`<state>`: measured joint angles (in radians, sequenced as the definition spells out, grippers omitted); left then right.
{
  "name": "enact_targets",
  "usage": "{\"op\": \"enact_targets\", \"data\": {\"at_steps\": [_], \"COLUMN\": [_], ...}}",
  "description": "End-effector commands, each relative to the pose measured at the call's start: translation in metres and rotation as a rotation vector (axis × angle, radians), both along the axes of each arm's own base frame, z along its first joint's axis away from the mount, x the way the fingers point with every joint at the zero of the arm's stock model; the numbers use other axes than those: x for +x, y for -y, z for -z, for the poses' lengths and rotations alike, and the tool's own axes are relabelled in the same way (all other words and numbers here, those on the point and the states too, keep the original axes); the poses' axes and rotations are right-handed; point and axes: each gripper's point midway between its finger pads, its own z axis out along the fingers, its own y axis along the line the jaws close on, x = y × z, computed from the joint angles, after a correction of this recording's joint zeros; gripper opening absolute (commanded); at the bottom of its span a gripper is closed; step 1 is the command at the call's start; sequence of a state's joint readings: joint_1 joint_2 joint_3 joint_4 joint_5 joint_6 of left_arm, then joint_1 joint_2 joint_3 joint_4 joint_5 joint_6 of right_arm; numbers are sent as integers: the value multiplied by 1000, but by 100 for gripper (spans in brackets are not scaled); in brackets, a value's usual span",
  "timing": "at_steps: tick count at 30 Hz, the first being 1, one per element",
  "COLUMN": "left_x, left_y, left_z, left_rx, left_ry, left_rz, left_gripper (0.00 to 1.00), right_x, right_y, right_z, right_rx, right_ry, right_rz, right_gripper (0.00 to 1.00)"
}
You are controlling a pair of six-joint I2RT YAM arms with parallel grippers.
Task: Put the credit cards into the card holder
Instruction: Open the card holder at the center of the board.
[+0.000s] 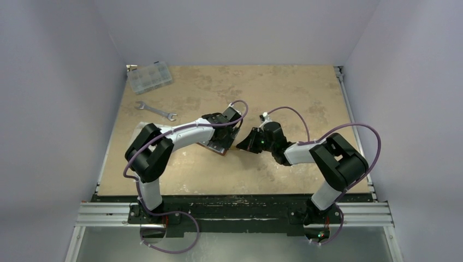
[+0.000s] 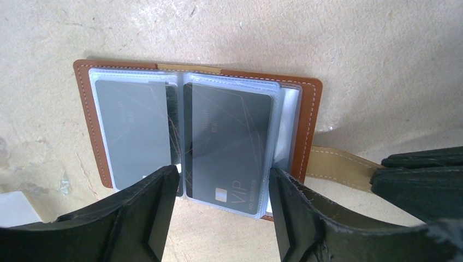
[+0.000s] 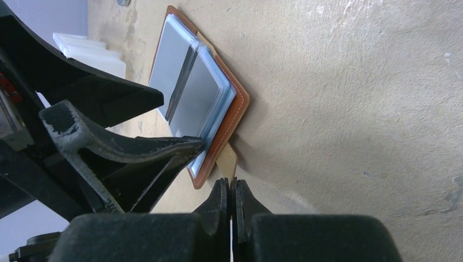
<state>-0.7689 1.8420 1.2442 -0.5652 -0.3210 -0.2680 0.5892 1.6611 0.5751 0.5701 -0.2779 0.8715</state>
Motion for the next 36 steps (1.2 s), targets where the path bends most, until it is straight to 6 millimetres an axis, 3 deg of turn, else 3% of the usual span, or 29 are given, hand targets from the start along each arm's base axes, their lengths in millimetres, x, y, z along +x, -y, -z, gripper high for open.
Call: {"op": "enact_targets", "data": {"at_steps": [1,13,21,36], "left_x": [14,18,29,29], "left_y": [-8,-17,-49,-30], "left_z": [-30,-54,-63,-46], "left_rx": [39,42,88,-124], "left_ry": [95,165,190,45], "left_rz": [-17,-46,-107,-71], "left_gripper": [64,60,60,65], "right_x": [4,-7,-9,-12], "right_y": [0,3,2,-4], "right_z": [-17,-11,-11,-10], "right_rx": [27,21,23,2], "right_ry": [65,53,55,69], "right_rz": [14,7,-2,-49], "right_gripper": [0,0,0,0]}}
